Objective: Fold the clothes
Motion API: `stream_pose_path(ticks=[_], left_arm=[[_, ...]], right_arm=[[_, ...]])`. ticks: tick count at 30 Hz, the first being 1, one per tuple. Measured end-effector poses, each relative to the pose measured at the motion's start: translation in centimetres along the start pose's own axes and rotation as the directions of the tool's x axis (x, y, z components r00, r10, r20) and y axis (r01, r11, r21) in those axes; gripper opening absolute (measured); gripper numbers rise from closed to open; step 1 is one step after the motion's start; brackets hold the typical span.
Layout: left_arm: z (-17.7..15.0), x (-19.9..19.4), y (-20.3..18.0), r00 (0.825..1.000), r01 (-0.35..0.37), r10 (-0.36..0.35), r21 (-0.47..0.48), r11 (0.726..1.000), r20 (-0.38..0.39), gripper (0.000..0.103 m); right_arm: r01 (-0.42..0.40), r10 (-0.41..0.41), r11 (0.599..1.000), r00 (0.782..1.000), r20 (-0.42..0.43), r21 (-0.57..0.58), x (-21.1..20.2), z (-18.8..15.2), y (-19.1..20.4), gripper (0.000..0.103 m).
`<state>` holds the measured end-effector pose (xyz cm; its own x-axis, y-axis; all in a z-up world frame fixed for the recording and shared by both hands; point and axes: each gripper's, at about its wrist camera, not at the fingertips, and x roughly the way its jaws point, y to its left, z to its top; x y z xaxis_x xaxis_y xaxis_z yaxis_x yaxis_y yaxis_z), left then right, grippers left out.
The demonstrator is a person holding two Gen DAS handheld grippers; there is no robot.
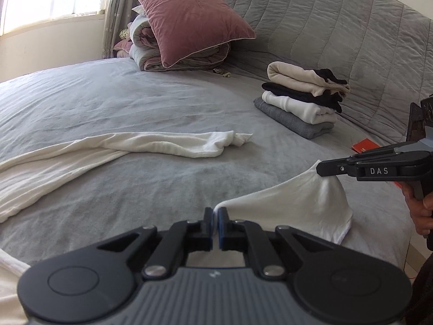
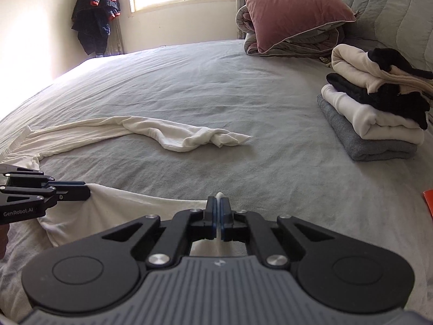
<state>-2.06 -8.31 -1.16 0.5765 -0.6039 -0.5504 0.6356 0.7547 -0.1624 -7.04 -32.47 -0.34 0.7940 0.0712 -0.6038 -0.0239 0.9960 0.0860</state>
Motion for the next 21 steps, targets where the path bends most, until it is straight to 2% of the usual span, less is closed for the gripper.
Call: stream_pose_path(ticks=[3, 5, 8, 14, 18, 21], left_arm=[[0.1, -1.3, 0.0, 0.999, 0.052, -0.052, 0.001, 0.999, 0.003, 0.003], [-0.1, -2.0, 0.2, 0.994, 0.113, -0.113, -0.014, 0.993, -0.004, 0.003], [-0.9, -3.0, 0.9, 0.977, 0.212, -0.213, -0.048, 0.976, -0.014, 0.003], [-3.1, -4.7, 1.7, 0.942, 0.327, -0.33, -0.052, 0.944, -0.061, 0.003], [-4.6, -5.4, 1.3, 0.919, 0.374, -0.375, -0.031, 0.927, -0.121, 0.003], [-5.7, -5.6, 0.8, 0.902, 0.4, -0.394, 0.001, 0.916, -0.176, 0.003]], right_arm=[[-0.052, 0.053, 0.998, 0.998, 0.029, -0.042, -1.8, -0.2, 0.0, 0.003], [-0.092, 0.094, 0.994, 0.995, 0.036, -0.059, -3.0, -0.6, -0.3, 0.003], [-0.176, 0.178, 0.982, 0.984, 0.016, -0.067, -4.1, -1.3, -0.9, 0.003], [-0.377, 0.368, 0.916, 0.926, -0.081, -0.14, -5.6, -2.6, -1.6, 0.003], [-0.454, 0.423, 0.866, 0.889, -0.177, -0.21, -5.8, -3.3, -1.1, 0.003], [-0.493, 0.427, 0.826, 0.864, -0.268, -0.274, -5.6, -4.0, -0.1, 0.003]])
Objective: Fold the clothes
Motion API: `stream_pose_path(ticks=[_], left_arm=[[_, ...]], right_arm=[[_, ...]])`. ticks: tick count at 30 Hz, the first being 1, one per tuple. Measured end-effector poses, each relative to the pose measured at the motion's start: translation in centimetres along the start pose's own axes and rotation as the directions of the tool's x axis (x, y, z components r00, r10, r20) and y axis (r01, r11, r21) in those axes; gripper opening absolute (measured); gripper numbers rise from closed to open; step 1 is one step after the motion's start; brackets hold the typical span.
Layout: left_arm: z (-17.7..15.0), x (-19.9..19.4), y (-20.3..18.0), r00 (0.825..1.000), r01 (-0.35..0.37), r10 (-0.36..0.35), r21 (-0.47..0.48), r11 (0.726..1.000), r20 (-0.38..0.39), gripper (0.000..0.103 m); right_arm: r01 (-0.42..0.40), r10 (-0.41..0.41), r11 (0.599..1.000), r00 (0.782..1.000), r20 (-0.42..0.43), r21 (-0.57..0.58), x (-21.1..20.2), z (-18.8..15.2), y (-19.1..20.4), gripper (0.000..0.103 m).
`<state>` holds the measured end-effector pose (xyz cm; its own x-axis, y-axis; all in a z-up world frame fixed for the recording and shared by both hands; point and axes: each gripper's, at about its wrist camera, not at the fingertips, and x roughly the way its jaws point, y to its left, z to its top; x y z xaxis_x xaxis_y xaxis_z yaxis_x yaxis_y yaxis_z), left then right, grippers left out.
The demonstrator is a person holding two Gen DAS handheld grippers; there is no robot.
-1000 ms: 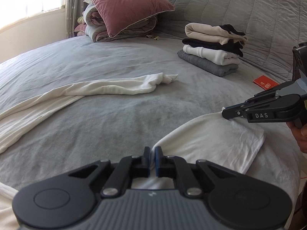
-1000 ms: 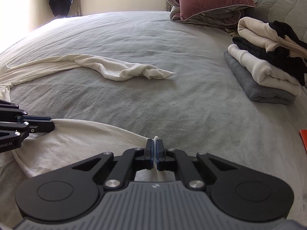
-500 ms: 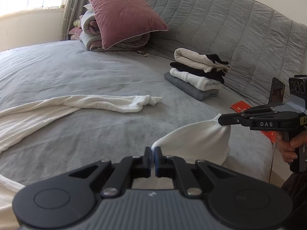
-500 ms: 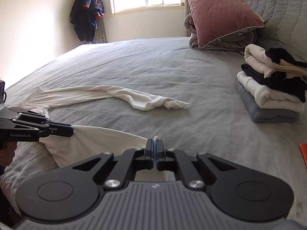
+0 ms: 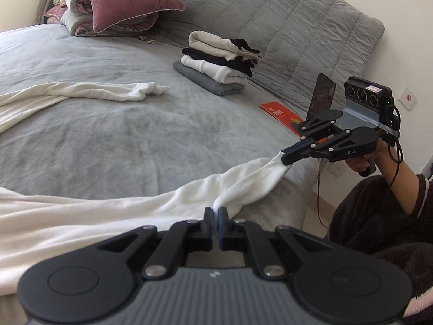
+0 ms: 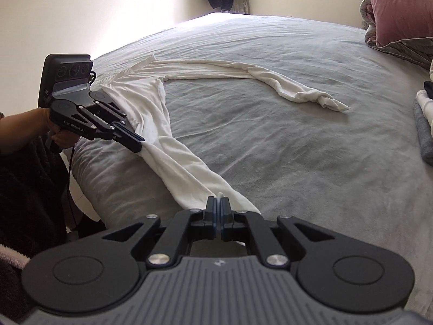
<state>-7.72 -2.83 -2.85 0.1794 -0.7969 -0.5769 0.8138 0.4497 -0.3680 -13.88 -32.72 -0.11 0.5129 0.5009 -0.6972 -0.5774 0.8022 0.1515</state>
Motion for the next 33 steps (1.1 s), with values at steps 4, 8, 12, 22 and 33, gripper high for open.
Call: stream_pose_path(ticks=[4, 8, 12, 22, 33], left_arm=[[-0.9, 0.1, -0.1, 0.998, 0.023, -0.022, 0.017, 1.0, -0.058, 0.002], [-1.5, 0.0, 0.0, 0.994, 0.036, -0.033, 0.028, 0.999, -0.107, 0.003], [-1.0, -1.0, 0.3, 0.984, 0.107, -0.105, 0.009, 0.994, -0.141, 0.013], [2.1, -4.2, 4.2, 0.987, -0.158, 0.159, -0.098, 0.983, 0.007, 0.038], [3.6, -5.0, 11.3, 0.872, -0.431, 0.487, -0.537, 0.725, -0.042, 0.033]], right_arm=[[-0.065, 0.057, 0.995, 0.992, -0.109, -0.074, 0.7, -0.8, 1.0, 0.003], [-0.117, 0.094, 0.986, 0.978, -0.187, -0.118, 1.3, -1.7, 1.8, 0.007], [-0.105, 0.088, 0.99, 0.983, -0.163, -0.094, 1.0, -1.4, 1.2, 0.015], [0.05, -0.046, 0.996, 0.997, -0.064, 0.068, 0.7, -0.1, -1.8, 0.034], [0.078, -0.07, 0.991, 0.995, -0.077, 0.112, 1.7, -0.1, -2.6, 0.034]])
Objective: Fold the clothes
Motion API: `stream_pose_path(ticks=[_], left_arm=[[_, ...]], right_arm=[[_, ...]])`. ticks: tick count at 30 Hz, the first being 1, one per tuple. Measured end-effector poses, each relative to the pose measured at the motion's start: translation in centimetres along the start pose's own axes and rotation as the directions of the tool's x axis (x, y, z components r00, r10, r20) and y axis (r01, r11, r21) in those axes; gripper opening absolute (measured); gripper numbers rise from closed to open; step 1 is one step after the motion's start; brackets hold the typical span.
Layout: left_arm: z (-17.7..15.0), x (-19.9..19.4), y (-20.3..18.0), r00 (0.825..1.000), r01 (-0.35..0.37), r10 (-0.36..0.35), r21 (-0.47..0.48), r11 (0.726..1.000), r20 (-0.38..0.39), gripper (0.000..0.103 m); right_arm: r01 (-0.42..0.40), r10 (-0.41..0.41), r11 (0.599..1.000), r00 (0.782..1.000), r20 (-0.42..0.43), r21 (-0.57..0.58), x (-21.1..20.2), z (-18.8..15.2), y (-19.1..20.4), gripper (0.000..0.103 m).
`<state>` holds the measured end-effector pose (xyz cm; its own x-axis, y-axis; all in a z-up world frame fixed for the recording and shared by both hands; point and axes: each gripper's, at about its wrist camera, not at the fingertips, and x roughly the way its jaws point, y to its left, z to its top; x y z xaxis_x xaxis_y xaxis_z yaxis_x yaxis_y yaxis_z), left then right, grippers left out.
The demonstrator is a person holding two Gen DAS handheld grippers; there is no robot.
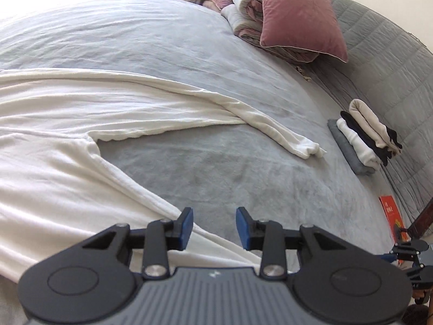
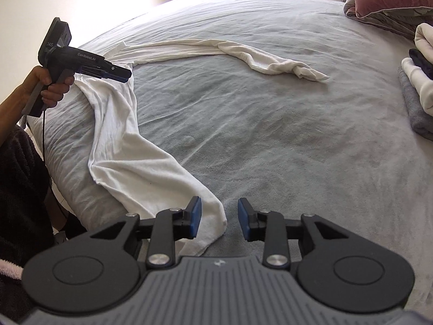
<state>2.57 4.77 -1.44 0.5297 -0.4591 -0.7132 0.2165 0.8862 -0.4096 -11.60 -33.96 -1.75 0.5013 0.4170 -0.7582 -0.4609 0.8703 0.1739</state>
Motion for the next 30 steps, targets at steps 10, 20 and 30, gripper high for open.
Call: stream_pose_path(ticks=[10, 20, 30], left_arm=[[0.4, 1.6, 0.3, 0.978, -0.204, 0.205, -0.037, 0.978, 0.029, 0.01], [0.7, 0.4, -0.8, 0.957, -0.218, 0.223, -0.045, 0.975, 0.187, 0.0], [1.6, 0.1, -0.1, 0.957, -0.226, 0.242, -0.107, 0.968, 0.163, 0.007]], right_arm=[[-0.007, 0.007, 1.0, 1.0, -0.028, 0.004, 1.6, -0.5, 0.6, 0.028], [0.106, -0.102, 0.994, 0.984, 0.144, -0.021, -1.2, -0.6, 1.4, 0.005], [0.232, -0.236, 0.972, 0.959, 0.159, 0.045, -1.7, -0.1, -0.6, 0.002]])
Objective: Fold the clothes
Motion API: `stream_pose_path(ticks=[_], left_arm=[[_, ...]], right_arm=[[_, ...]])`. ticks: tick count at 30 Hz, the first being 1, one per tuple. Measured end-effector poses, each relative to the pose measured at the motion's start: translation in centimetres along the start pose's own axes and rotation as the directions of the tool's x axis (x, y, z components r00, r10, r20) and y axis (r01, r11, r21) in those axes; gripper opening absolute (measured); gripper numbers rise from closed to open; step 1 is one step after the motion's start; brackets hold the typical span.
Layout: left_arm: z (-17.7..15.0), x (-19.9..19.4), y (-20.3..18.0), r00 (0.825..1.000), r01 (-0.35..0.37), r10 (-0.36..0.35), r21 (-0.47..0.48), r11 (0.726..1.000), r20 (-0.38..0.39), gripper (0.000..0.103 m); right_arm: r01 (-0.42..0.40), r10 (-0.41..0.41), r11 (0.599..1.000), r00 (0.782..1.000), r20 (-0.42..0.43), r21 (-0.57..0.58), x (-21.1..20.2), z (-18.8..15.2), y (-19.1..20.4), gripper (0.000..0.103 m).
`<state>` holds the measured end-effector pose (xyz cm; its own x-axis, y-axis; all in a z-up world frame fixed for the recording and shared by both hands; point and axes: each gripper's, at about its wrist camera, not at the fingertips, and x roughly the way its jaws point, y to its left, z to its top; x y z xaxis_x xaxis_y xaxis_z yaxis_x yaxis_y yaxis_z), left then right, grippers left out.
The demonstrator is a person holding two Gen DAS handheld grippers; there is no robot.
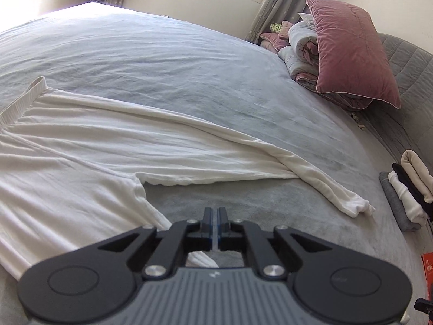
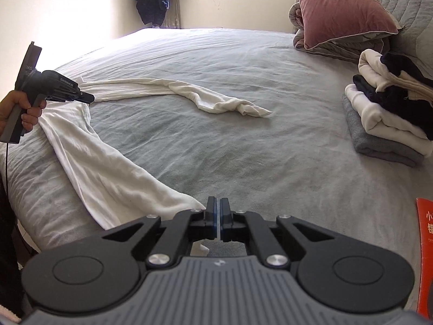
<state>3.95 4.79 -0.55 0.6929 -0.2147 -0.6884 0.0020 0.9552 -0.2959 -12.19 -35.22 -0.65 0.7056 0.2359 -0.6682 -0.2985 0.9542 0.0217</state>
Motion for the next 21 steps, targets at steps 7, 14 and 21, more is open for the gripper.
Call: stream_pose_path(ticks=[7, 14, 21], left_arm=[[-0.7, 0.4, 0.6, 0.998, -0.033, 0.034, 0.031, 0.999, -0.05, 0.017], [-3.0, -1.2, -3.0, 0.974, 0.221, -0.201, 0.238, 0.946, -0.106, 0.028], [-6.7, -2.7, -7.5, 0.902, 0.431, -0.375, 0.458, 0.777, -0.213, 0.029]], right_arm=[[-0.13, 0.13, 0.991, 0.991, 0.033, -0.018, -1.4, -0.3, 0.7, 0.005], [-0.108, 0.108, 0.994, 0.994, -0.008, -0.019, 0.0, -0.4, 1.1, 0.034], [-0.168, 0.165, 0.979, 0.986, -0.038, -0.115, 0.9, -0.6, 3.7, 0.034]])
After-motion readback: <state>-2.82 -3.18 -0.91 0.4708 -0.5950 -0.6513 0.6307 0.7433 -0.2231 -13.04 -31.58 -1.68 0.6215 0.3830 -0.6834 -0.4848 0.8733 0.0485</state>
